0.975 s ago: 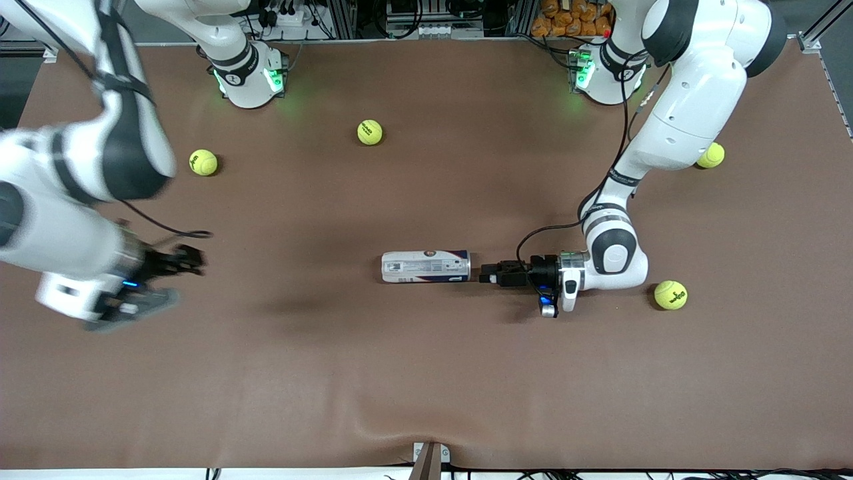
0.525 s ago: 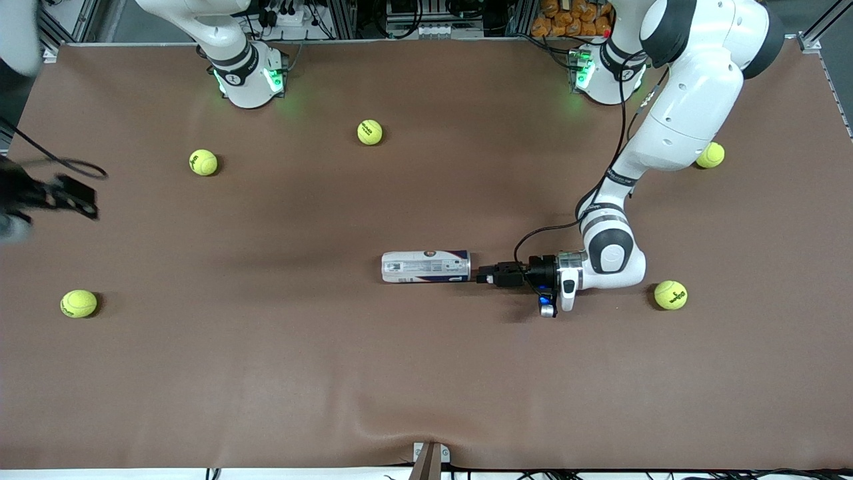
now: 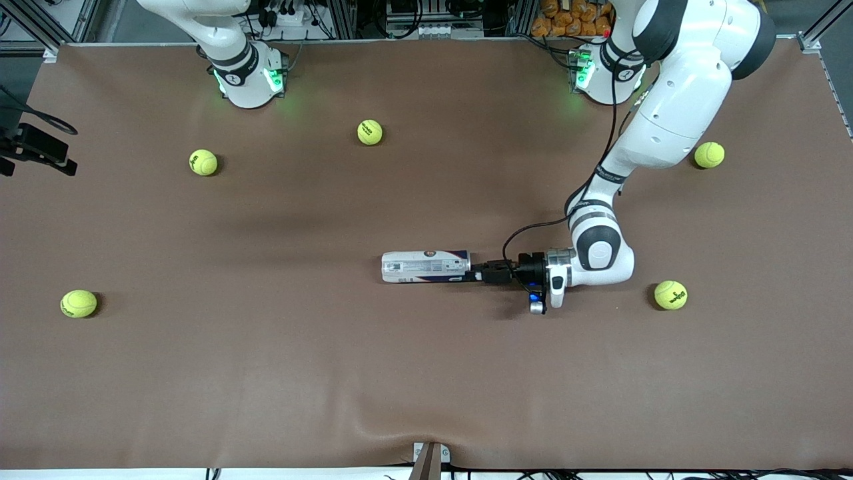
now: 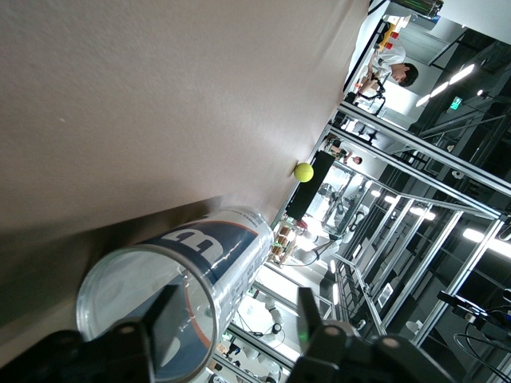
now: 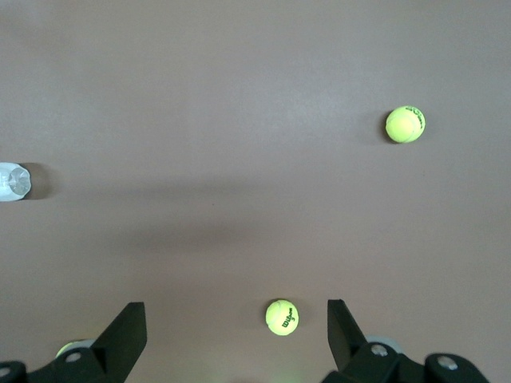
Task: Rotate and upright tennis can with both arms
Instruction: 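Lift the can's open end with the left gripper, tilting it upward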
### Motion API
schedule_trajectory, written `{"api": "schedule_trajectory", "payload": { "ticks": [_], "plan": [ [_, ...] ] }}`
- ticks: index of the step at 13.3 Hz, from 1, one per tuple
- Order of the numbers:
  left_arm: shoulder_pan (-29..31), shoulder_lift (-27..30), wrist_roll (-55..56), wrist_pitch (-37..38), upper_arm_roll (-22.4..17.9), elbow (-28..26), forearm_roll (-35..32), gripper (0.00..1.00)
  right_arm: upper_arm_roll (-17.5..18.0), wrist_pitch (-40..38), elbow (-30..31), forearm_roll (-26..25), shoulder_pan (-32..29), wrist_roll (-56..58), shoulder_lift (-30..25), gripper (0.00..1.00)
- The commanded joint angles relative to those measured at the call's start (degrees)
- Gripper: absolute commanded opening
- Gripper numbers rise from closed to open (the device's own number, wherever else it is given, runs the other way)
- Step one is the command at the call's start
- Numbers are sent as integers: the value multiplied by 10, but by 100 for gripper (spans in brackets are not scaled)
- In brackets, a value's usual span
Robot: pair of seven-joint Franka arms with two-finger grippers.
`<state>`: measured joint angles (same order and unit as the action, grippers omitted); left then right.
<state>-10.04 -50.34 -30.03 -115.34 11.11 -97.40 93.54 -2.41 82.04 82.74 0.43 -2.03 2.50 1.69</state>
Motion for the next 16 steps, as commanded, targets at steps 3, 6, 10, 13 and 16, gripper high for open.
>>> {"api": "schedule_trajectory", "payload": {
  "ticks": [3, 6, 10, 13, 16],
  "plan": [
    [-14, 7, -13, -13, 0, 0, 28, 34, -13, 8, 28, 11, 25, -43, -23, 100],
    [-24, 9, -28, -26, 0, 2, 38, 3, -13, 15, 39, 11, 20, -36, -27, 100],
    [-23, 24, -23, -28, 0, 17, 34, 0, -14, 15, 39, 9, 18, -21, -24, 100],
    [-20, 60, -18, -28, -4, 26, 17, 0, -13, 20, 38, 8, 15, -16, -20, 100],
    [-21, 90, 36, -28, -7, 62, -55, 0, -13, 21, 36, 8, 15, -18, -7, 100]
  ]
}}
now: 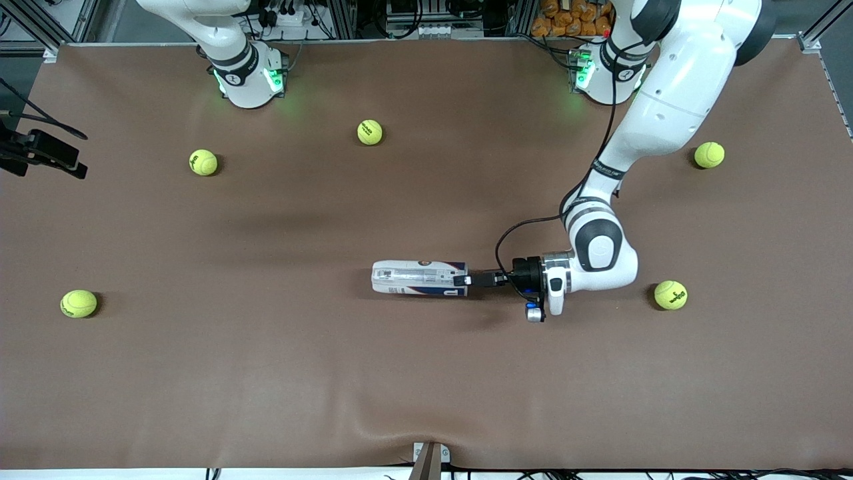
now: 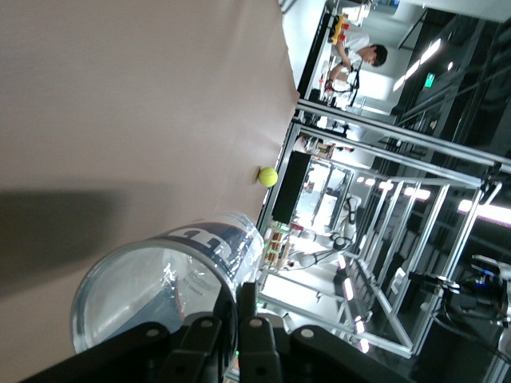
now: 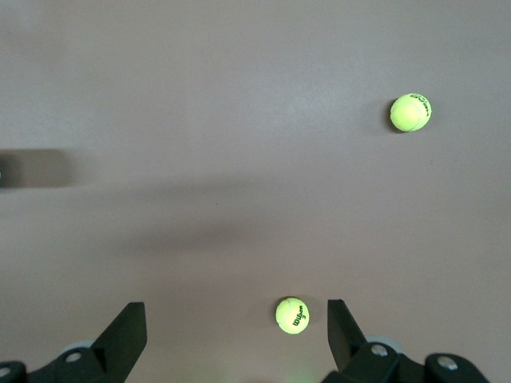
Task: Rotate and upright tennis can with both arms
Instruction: 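Lift the can's open end with the left gripper, tilting it upward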
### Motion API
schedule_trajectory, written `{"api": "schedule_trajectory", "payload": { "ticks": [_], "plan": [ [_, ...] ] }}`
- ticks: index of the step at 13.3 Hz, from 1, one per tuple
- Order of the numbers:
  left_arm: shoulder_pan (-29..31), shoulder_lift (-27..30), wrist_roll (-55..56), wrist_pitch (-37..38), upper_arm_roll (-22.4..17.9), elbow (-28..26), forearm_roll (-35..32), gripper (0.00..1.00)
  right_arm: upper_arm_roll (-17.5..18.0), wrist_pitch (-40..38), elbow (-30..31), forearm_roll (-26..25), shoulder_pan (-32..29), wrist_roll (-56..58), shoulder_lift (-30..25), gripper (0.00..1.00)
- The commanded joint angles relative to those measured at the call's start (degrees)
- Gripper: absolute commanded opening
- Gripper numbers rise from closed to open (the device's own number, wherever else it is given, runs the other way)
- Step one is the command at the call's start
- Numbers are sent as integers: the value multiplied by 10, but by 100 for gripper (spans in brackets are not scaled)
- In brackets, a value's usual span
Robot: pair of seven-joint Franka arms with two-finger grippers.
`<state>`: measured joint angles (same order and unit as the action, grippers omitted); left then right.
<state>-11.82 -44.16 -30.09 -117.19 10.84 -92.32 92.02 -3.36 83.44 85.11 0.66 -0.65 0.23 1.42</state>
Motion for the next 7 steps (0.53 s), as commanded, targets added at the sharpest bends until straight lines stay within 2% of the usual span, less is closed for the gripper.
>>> {"api": "schedule_trajectory", "payload": {
  "ticks": [1, 3, 7],
  "plan": [
    [-4, 42, 71, -9, -6, 23, -75, 0, -3, 8, 10, 6, 1, 5, -5, 100],
    [-3, 61, 148, -9, -4, 52, -152, 0, -3, 8, 9, 6, 1, 5, -5, 100],
    [-15, 79, 226, -9, -6, 89, -260, 0, -4, 7, 9, 6, 0, 4, -5, 100]
  ]
}}
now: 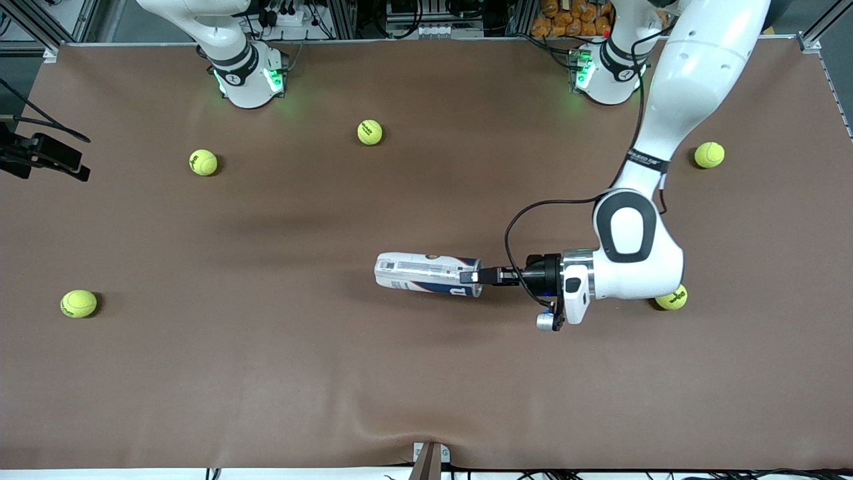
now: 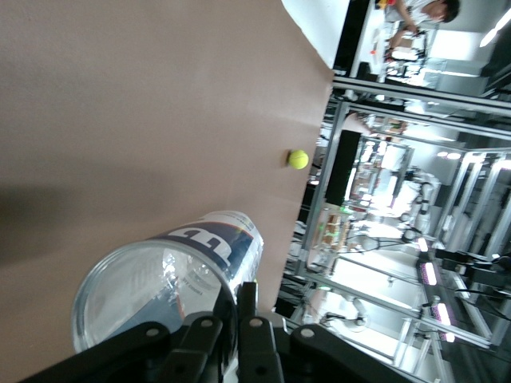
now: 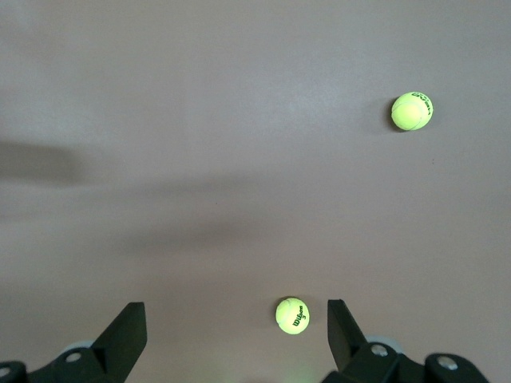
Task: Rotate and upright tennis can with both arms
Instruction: 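Lift the can's open end with the left gripper, tilting it upward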
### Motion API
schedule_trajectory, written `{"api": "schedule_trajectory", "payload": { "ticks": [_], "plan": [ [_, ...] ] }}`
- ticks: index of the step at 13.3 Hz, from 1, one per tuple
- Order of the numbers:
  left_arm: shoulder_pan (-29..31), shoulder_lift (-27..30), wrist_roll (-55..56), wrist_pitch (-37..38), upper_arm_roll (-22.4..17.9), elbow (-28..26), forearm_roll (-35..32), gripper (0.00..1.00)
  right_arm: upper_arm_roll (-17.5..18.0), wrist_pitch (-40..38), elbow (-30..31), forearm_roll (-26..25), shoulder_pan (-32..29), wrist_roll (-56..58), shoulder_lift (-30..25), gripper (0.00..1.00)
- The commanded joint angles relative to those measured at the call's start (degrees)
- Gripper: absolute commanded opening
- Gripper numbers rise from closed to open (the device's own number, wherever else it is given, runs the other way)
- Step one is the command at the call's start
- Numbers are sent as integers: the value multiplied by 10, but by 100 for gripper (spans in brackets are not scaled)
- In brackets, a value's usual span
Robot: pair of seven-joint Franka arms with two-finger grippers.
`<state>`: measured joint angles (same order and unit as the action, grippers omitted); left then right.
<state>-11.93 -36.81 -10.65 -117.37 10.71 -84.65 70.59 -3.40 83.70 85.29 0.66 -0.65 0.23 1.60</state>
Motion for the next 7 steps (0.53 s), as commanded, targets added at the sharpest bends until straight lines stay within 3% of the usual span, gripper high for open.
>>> {"api": "schedule_trajectory", "payload": {
  "ticks": [1, 4, 7],
  "plan": [
    [-18, 6, 53, -8, -5, 31, -89, 0, -3, 4, 8, 6, 0, 4, -6, 100],
    [-33, 10, 137, -8, -1, 70, -222, 0, -3, 5, 8, 5, 0, 4, -6, 100],
    [-63, 17, 189, -8, -5, 80, -314, 0, -3, 4, 7, 6, 0, 4, -6, 100]
  ]
}}
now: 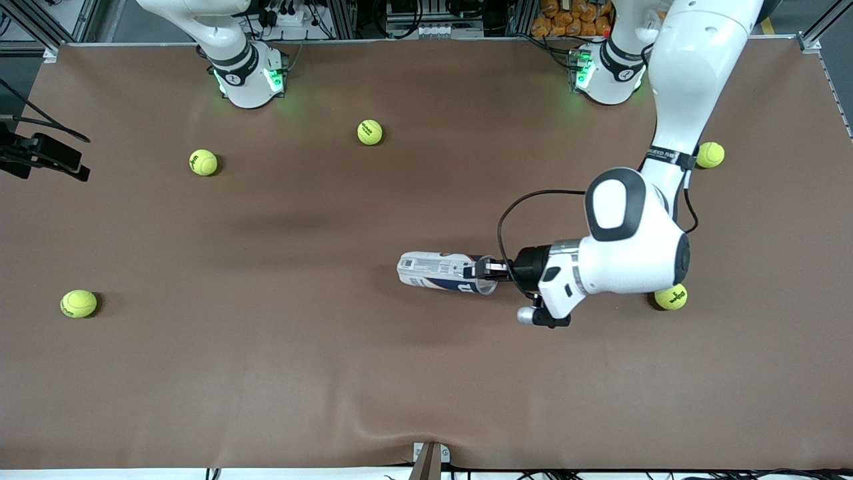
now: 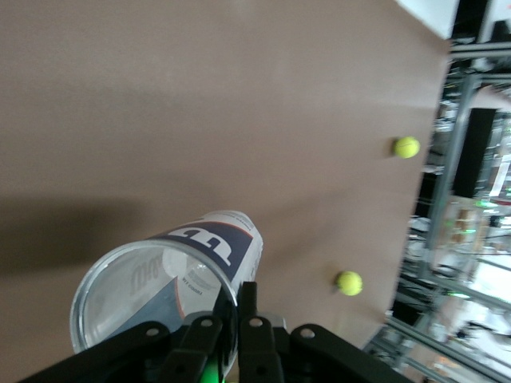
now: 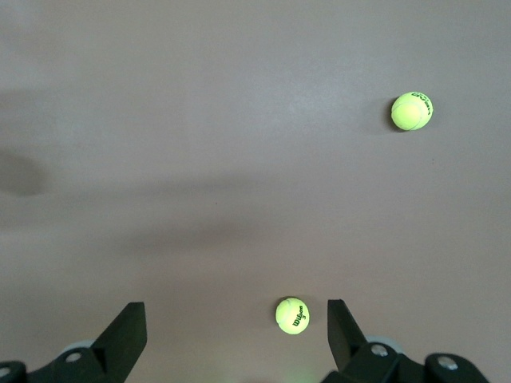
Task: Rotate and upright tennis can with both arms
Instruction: 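Lift the can's open end with the left gripper, tilting it upward, then rotate the can upright and set its base on the table with the left gripper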
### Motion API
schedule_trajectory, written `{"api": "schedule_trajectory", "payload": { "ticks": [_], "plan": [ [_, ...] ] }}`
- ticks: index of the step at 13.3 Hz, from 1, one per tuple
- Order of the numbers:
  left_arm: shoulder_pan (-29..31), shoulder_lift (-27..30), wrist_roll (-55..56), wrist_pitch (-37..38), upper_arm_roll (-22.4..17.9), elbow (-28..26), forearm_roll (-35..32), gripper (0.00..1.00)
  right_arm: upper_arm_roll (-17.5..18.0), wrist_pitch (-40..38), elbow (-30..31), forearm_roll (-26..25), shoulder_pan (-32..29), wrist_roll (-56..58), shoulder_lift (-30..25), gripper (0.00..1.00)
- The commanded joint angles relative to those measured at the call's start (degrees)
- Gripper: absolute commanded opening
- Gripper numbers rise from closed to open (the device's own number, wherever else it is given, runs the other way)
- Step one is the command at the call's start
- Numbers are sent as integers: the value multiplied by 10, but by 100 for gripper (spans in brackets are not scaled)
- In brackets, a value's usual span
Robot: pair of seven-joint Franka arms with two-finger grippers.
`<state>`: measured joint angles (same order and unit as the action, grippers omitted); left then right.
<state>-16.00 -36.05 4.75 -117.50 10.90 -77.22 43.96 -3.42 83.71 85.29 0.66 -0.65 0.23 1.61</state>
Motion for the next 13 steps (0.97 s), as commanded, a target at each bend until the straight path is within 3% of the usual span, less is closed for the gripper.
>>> {"api": "schedule_trajectory", "payload": {
  "ticks": [1, 4, 13],
  "plan": [
    [-33, 12, 52, -7, -7, 8, -85, 0, -3, 3, 7, 6, 0, 4, -6, 100],
    [-71, 17, 124, -6, -6, 27, -219, 0, -3, 1, 7, 6, 0, 5, -6, 100],
    [-184, 9, 285, -5, -8, 37, -489, 0, -3, 2, 6, 7, 0, 5, -6, 100]
  ]
}}
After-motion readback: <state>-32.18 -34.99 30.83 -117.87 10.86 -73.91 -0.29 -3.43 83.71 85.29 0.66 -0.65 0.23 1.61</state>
